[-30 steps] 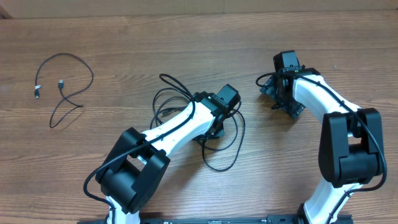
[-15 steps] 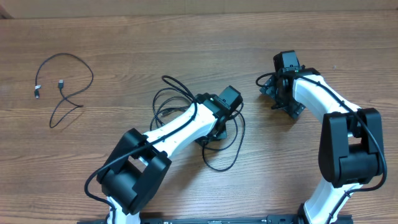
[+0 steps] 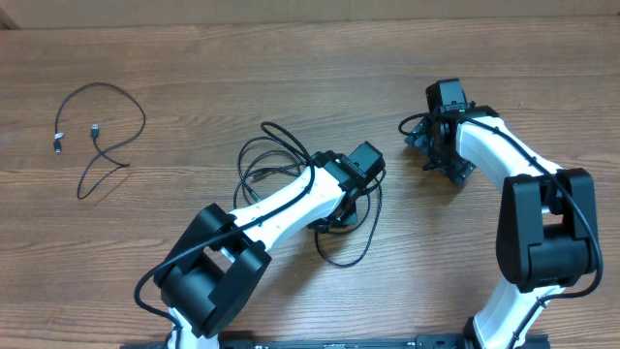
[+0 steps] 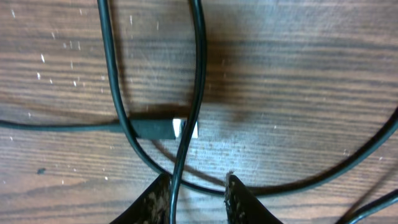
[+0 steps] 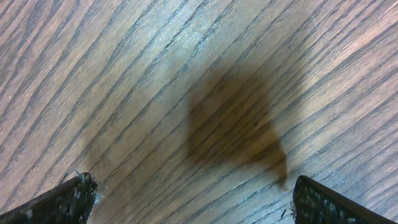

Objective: Untangle cables

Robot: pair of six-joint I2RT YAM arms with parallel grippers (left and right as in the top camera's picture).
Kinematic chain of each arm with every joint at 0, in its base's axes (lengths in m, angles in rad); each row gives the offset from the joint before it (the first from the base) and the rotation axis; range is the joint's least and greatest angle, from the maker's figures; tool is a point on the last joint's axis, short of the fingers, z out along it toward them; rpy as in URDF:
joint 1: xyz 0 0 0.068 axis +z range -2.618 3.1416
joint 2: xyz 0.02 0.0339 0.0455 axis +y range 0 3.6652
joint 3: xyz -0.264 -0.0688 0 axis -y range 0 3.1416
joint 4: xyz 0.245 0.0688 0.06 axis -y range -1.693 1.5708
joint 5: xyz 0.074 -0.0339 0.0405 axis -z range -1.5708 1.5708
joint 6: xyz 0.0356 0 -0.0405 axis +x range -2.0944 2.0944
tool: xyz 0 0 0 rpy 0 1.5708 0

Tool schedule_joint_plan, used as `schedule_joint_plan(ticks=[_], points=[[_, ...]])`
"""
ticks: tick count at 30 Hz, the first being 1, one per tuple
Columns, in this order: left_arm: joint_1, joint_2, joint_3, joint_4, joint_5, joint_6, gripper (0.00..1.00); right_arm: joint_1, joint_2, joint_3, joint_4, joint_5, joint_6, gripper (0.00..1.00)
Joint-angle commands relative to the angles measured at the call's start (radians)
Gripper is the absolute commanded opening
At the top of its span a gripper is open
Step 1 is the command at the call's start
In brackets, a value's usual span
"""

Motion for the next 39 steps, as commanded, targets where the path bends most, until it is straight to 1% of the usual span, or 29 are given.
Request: schedule_joint_plan(ticks=[1, 8, 16, 24, 32, 39], points=[[-0.026, -0.006, -0.005, -0.009, 0.034, -0.043, 0.31, -0.001, -0.011, -0.003, 0.002, 0.009, 0.003, 1.00], [-0.067, -0.006, -0.005, -0.008, 0.042, -0.055, 0.30, -0.001, -0.011, -0.003, 0.002, 0.008, 0.003, 1.00], [-0.084, -0.006, -0.005, 0.003, 0.037, -0.058, 0.33, -0.001, -0.011, -0.003, 0.002, 0.009, 0.003, 1.00], [-0.084, -0.006, -0.005, 0.003, -0.052, -0.058, 0.35, -0.001, -0.011, -0.003, 0.002, 0.009, 0.003, 1.00], [-0.084, -0.006, -0.005, 0.003, -0.093, -0.058, 0.38, -0.001, -0.011, -0.003, 0.002, 0.009, 0.003, 1.00], [-0.084, -0.006, -0.005, 0.004, -0.093, -0.058, 0.40, -0.001, -0.011, -0.003, 0.002, 0.009, 0.003, 1.00]])
